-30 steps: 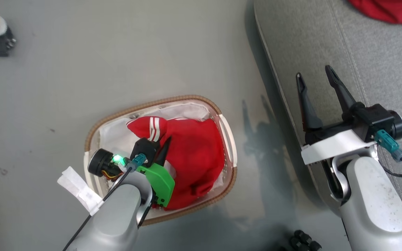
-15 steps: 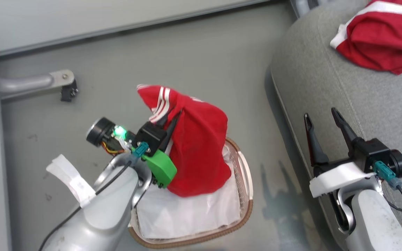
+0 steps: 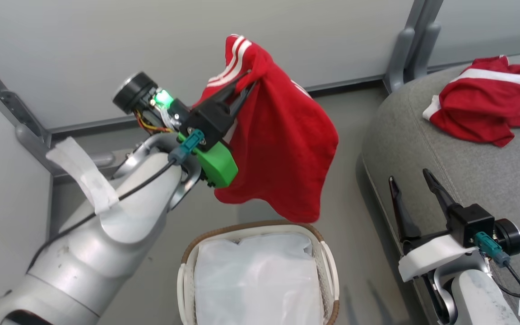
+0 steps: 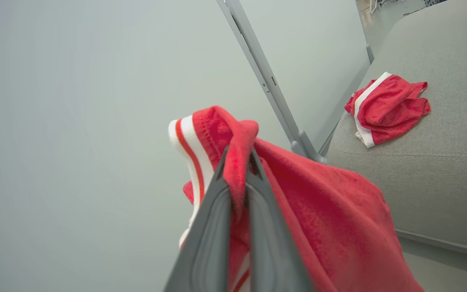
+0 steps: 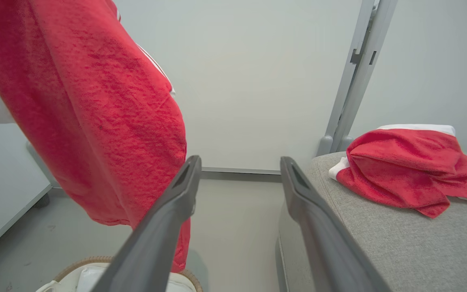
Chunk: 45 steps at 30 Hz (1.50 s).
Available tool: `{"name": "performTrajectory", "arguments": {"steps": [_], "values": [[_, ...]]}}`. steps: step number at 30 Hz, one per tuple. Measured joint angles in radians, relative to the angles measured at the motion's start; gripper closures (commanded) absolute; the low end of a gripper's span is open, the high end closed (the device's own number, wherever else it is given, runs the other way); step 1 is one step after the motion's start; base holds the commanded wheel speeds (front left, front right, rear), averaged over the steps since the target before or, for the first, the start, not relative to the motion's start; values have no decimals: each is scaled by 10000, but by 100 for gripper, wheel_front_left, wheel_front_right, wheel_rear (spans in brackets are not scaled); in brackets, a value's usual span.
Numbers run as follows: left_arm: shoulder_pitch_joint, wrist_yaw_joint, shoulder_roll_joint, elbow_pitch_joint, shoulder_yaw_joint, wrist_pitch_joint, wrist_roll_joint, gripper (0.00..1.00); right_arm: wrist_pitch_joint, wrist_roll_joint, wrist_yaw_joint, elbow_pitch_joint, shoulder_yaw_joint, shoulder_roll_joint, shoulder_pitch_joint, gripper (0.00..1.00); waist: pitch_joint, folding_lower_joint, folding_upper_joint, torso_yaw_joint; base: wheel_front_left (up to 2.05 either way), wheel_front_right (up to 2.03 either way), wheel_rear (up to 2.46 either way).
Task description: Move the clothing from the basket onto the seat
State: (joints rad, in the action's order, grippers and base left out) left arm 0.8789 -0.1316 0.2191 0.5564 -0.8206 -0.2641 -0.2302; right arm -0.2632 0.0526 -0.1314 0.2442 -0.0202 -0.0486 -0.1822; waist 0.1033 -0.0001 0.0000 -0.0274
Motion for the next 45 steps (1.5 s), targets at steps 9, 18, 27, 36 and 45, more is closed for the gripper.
{"name": "performTrajectory", "arguments": {"steps": [9,18,27,36,45], "values": [[1337,0,92,-127,-491,-2,-424,100,0,-98,0,171,-581,0,-114,0,-682,0,0,126,0,0,0],[1811,0,75,-430,-550,-2,-619,100,0,343,0,694,-1918,-249,-603,0,-912,1,0,380,0,0,0],[2019,0,17,-349,-533,-2,-761,100,0,1267,0,144,-2738,-1005,-764,0,-1031,1,0,553,0,0,0],[2095,0,-6,-249,-445,-2,-769,100,0,1925,0,-132,-3885,-1613,-920,0,-999,1,0,477,0,0,0],[2149,0,-242,-359,-803,0,-765,100,0,2493,0,803,-5317,-1929,-2373,0,-930,1,0,759,0,0,0]]}}
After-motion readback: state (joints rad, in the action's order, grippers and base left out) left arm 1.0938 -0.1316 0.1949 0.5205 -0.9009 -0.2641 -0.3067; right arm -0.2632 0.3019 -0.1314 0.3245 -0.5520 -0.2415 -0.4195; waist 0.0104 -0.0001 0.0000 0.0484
